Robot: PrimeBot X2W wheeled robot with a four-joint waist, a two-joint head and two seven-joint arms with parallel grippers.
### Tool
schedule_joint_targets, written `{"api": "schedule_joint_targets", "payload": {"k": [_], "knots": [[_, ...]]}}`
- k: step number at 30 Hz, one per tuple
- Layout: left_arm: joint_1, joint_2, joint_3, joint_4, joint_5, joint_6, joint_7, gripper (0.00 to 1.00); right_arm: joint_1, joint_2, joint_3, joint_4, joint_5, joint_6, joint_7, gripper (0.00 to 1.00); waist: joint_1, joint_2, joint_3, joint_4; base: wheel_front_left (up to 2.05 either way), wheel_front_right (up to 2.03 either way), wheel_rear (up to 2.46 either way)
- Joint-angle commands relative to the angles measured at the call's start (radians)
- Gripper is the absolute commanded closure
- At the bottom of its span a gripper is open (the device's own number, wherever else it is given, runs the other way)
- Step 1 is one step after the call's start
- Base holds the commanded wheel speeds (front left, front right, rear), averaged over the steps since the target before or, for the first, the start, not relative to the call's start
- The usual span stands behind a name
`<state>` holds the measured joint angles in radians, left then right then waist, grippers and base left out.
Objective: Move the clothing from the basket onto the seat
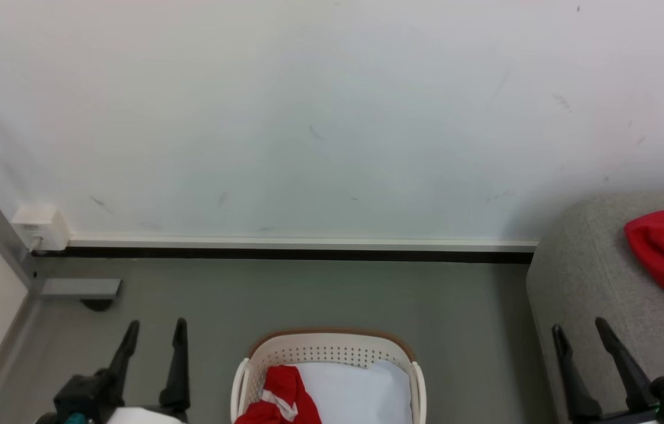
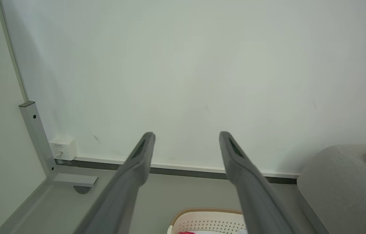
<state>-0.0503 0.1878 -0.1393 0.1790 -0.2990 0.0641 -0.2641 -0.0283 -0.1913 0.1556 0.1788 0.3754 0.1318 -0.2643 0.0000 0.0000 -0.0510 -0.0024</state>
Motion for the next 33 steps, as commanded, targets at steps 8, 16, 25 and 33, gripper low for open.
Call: {"api": "schedule_joint_targets", "payload": {"k": [8,16,25,33], "knots": [[0.04,-0.05,0.066,0.014,0.087,-0.048,0.0,0.0,0.027,0.019,0.0,0.006,-0.043,-0.002,0.0,0.0,0.0,0.0,-0.006,-0.003,0.0,0.0,0.0],[0.035,-0.084,0.109,0.028,0.13,-0.088,0.0,0.0,0.009,0.027,-0.015,0.013,-0.058,-0.002,0.0,0.0,0.0,0.0,-0.005,-0.004,0.0,0.0,0.0],[0.022,-0.109,0.136,0.042,0.152,-0.115,0.0,0.0,-0.005,0.024,-0.005,0.028,-0.048,-0.002,0.0,0.0,0.0,0.0,-0.004,-0.01,0.0,0.0,0.0],[0.023,-0.121,0.152,0.056,0.169,-0.128,0.0,0.0,-0.009,0.015,0.004,0.035,-0.042,-0.002,0.0,0.0,0.0,0.0,-0.006,-0.016,0.0,0.0,0.0]]}}
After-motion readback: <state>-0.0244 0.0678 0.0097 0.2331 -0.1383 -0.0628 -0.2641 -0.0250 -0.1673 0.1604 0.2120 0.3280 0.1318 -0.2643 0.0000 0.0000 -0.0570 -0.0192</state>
